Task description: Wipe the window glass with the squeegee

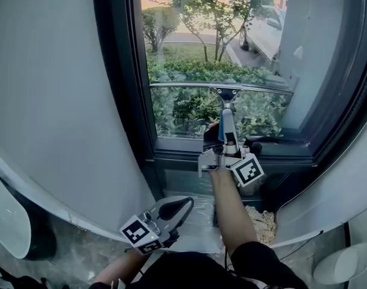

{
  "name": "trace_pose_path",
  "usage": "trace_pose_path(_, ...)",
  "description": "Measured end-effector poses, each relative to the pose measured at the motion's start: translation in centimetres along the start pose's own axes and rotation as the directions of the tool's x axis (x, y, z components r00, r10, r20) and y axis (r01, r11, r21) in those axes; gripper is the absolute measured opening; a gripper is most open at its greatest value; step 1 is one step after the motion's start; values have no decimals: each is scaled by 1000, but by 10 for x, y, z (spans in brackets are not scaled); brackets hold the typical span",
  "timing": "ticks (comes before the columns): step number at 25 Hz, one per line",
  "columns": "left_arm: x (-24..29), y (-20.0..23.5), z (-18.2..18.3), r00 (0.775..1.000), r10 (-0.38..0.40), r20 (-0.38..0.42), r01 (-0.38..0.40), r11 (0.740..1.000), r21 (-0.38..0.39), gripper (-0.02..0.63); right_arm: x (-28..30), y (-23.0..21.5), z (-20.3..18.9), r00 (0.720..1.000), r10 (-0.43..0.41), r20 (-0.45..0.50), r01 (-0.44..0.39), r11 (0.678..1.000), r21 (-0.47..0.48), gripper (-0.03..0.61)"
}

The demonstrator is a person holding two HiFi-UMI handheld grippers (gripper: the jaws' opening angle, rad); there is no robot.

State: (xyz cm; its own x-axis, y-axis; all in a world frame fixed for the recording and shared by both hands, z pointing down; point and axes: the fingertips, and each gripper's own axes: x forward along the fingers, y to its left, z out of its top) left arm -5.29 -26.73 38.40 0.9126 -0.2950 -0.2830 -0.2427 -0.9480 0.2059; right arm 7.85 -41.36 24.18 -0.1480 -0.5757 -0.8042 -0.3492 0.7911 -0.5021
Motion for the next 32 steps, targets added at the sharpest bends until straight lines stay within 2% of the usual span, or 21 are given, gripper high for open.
trace_pose_path(2, 0, 0, 2, 1000, 1, 17, -1, 1000, -4, -5, -4, -2, -1, 1000, -8, -4, 8, 1000, -1, 133)
trace_pose_path(10, -7, 12, -10, 999, 41, -6, -41, 999, -29, -5, -15, -10, -7, 999, -31, -8, 31, 1000, 4, 133)
trace_pose_path(32, -11, 13, -23, 999, 25, -24, -27, 997, -78, -5, -55, -30, -24, 992, -119, -28, 120, 993, 22, 133)
